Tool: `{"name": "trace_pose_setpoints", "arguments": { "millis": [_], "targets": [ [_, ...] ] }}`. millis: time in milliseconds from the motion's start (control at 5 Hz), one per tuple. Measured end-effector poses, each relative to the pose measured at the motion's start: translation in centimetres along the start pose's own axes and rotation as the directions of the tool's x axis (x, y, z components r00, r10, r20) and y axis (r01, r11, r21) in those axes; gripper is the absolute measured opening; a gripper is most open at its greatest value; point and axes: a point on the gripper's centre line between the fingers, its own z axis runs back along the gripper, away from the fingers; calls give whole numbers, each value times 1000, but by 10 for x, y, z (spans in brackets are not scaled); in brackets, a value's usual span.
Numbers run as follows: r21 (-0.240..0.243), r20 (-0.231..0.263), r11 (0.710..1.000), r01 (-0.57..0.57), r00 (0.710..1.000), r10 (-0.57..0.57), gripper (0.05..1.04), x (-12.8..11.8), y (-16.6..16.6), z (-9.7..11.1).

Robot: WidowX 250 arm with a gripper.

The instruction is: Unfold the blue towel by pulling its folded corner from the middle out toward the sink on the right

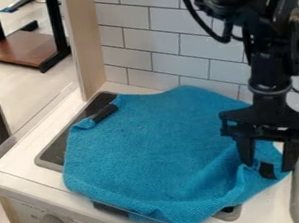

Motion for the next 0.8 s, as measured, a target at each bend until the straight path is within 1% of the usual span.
{"name": "trace_pose_setpoints", "arguments": {
  "millis": [200,400,600,800],
  "targets": [
    [-24,29,1000,-2,1000,3,1010,-1,-2,19],
    [-41,41,999,5,999,-3,1009,-2,-5,34],
    [-52,67,999,5,998,-1,999,-3,-5,49],
    [3,66,1000,19,998,-19,999,-4,4,54]
  ]
}}
